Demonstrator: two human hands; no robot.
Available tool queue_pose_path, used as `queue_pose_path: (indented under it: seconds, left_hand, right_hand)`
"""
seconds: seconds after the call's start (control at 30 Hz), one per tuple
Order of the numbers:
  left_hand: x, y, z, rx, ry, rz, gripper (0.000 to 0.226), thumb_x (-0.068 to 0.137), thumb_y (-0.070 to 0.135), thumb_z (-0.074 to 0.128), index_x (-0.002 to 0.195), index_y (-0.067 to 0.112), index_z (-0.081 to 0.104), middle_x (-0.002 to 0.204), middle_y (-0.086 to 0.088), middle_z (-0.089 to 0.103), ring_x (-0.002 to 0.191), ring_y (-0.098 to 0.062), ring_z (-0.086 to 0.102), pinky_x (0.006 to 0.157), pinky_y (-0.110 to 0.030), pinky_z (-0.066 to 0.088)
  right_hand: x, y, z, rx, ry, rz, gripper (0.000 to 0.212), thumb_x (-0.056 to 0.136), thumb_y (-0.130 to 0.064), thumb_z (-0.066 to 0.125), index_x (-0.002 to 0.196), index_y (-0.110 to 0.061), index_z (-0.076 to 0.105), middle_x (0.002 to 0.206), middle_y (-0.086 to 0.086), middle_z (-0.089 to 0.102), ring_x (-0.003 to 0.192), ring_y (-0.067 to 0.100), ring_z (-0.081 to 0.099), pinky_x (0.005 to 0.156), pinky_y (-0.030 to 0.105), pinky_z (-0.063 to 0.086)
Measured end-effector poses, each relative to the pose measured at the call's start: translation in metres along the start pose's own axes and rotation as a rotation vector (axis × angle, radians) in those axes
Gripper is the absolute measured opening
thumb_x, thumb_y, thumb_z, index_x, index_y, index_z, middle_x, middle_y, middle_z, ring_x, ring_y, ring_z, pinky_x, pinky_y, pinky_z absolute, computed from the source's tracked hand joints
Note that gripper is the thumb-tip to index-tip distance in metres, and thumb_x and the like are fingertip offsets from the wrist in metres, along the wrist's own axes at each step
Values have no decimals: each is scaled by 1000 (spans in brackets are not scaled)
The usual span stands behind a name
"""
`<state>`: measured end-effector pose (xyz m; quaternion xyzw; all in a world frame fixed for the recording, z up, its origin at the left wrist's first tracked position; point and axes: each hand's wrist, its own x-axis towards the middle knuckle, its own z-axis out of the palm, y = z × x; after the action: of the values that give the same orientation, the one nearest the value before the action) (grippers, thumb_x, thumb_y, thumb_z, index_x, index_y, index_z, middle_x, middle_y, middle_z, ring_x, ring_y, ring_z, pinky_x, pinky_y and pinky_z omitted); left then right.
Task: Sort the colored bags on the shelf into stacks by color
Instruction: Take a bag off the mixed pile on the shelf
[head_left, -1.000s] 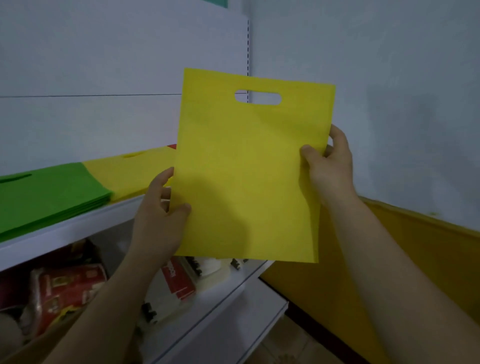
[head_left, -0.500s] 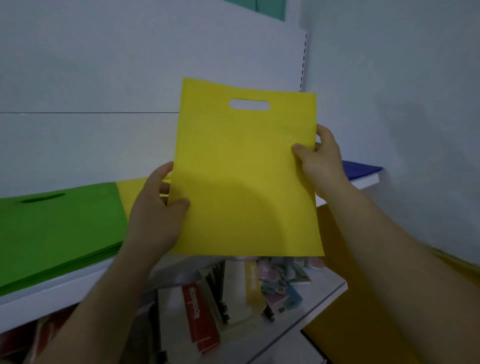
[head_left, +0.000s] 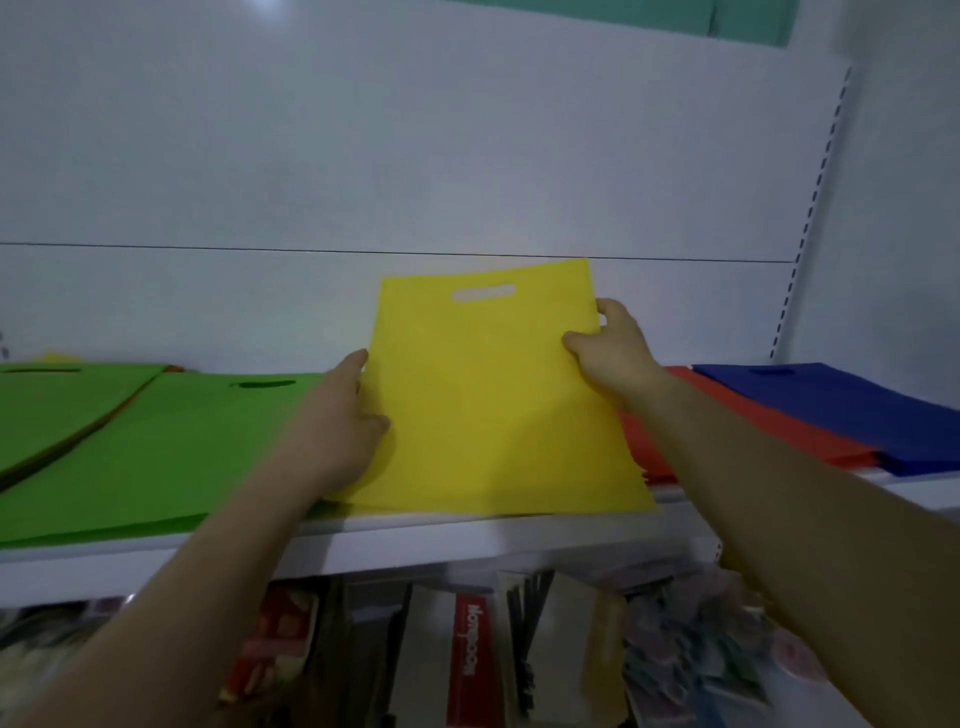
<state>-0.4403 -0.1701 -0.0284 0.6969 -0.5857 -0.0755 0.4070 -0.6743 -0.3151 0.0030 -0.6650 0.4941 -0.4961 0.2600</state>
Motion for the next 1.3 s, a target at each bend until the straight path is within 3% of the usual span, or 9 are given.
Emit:
queue_pose_path:
  seconds: [0.1, 0.27, 0.37, 0.5, 0.6, 0.8, 0.97, 1.17, 1.3]
  left_hand:
    - [5, -1, 3, 171, -95, -61, 66, 90, 18, 58, 148, 17, 26, 147, -11, 37, 132, -26, 39, 106, -34, 32]
    - [7, 1, 6, 323, -165, -102, 56, 90, 27, 59, 141, 16, 40, 139, -10, 47, 124, -25, 46, 99, -28, 36]
    - [4, -1, 6, 403, -201, -93, 46, 92, 30, 56, 136, 20, 48, 135, -8, 50, 118, -23, 50, 91, -25, 37]
    - [-2, -3, 3, 391, -254, -84, 37, 93, 36, 53, 129, 25, 56, 138, -5, 49, 122, -21, 48, 92, -23, 35]
    - [-6, -3, -2, 377, -312, -68, 51, 89, 51, 51, 133, 26, 50, 145, -3, 43, 129, -20, 42, 100, -26, 32]
    - [-12, -1, -10, 379, -537, -10, 84, 76, 64, 55, 147, 29, 27, 155, 7, 21, 140, -13, 26, 110, -27, 21]
    - [-15, -5, -8, 386, -592, 19, 111, 51, 81, 64, 145, 35, 28, 155, 12, 20, 140, -11, 25, 111, -29, 21]
    - [-12, -11, -6, 370, -518, 68, 83, 67, 69, 65, 139, 37, 39, 150, 10, 32, 135, -12, 33, 111, -32, 28]
    - [-15, -8, -3, 401, -502, 89, 80, 73, 65, 63, 141, 34, 37, 150, 10, 31, 135, -12, 33, 109, -29, 27]
  right_hand:
    - [12, 13, 9, -111, -73, -1, 50, 90, -15, 58, 136, -13, 40, 116, 6, 55, 91, 20, 53, 78, 30, 44]
    - [24, 29, 19, -335, -242, 6, 56, 90, -18, 59, 139, -8, 35, 128, 13, 52, 108, 28, 53, 80, 29, 42]
    - [28, 38, 22, -499, -336, 15, 68, 88, -28, 63, 142, -6, 29, 134, 14, 48, 116, 30, 51, 89, 33, 44]
    - [26, 44, 20, -693, -451, -8, 82, 88, -44, 60, 150, -12, 17, 147, 15, 32, 129, 32, 40, 99, 36, 40]
    - [24, 42, 20, -814, -490, -24, 81, 88, -60, 50, 152, -21, 18, 155, 13, 19, 138, 34, 28, 108, 40, 33]
    - [17, 35, 27, -892, -605, -69, 75, 93, -63, 35, 150, -16, 26, 157, 7, 22, 143, 25, 23, 113, 35, 22]
    - [18, 40, 32, -935, -651, -34, 75, 93, -65, 33, 150, -18, 28, 157, 6, 23, 142, 26, 25, 113, 38, 25]
    - [21, 41, 31, -955, -679, -34, 74, 93, -66, 30, 151, -20, 24, 158, 4, 19, 144, 25, 21, 115, 38, 21]
    - [25, 43, 29, -913, -724, -33, 74, 93, -67, 29, 152, -22, 22, 159, 2, 16, 145, 23, 18, 116, 37, 16]
